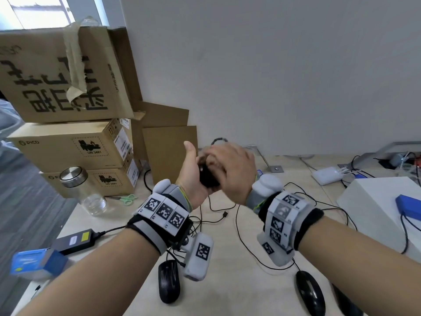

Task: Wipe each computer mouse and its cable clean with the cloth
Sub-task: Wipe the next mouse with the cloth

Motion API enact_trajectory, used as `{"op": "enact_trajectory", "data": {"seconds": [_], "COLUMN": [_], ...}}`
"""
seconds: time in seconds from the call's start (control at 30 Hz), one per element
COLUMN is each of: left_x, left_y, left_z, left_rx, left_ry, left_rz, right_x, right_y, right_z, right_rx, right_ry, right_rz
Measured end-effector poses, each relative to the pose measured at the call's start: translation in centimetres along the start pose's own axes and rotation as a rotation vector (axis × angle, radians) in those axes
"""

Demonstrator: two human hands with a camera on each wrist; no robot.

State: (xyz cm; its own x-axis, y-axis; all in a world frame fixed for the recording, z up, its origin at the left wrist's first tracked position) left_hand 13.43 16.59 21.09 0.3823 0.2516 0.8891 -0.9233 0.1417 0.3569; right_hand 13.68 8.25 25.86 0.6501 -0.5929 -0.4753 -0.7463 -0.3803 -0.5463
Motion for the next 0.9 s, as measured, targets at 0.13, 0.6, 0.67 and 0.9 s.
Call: {"op": "enact_trajectory", "data": {"seconds": [0.13, 0.6, 0.67, 0.9], "left_x": [0.2, 1.9, 3.2, 5.1], "left_y": [0.1, -0.4, -0.3, 0.3], "left_z": [0.0, -1.4, -1.7, -2.3], "left_rx": [0.023, 0.043, 0.107, 0.361], "left_ry": [-0.123, -0.438, -0.822, -1.286], "left_rz": [0.002, 0.233, 0.352, 0.534], "right_x": [3.7, 8.6, 9.7, 3.8], "right_y": [-1.1, -0.5, -0.6, -1.3], "right_z": [-1.2, -2.0, -3.3, -1.9], "right_rx": [0.110, 0.243, 0.325, 0.168], "right_ry": [-0.264, -0.448, -0.470, -0.339], "right_rz": [0.192, 0.523, 0.590, 0.309]}}
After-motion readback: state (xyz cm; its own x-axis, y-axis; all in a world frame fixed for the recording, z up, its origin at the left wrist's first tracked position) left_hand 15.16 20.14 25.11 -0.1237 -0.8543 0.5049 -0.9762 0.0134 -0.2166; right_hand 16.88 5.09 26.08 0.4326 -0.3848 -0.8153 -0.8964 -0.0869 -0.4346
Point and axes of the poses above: each hand's wrist, its own y-axis away from the middle knuckle, its own z-axis out of the palm, x = y × z, the point moved 8 cm from there along -y, towards the middle knuckle, and after that the axes turned 13 degrees about -y, right-handed, at the moved point
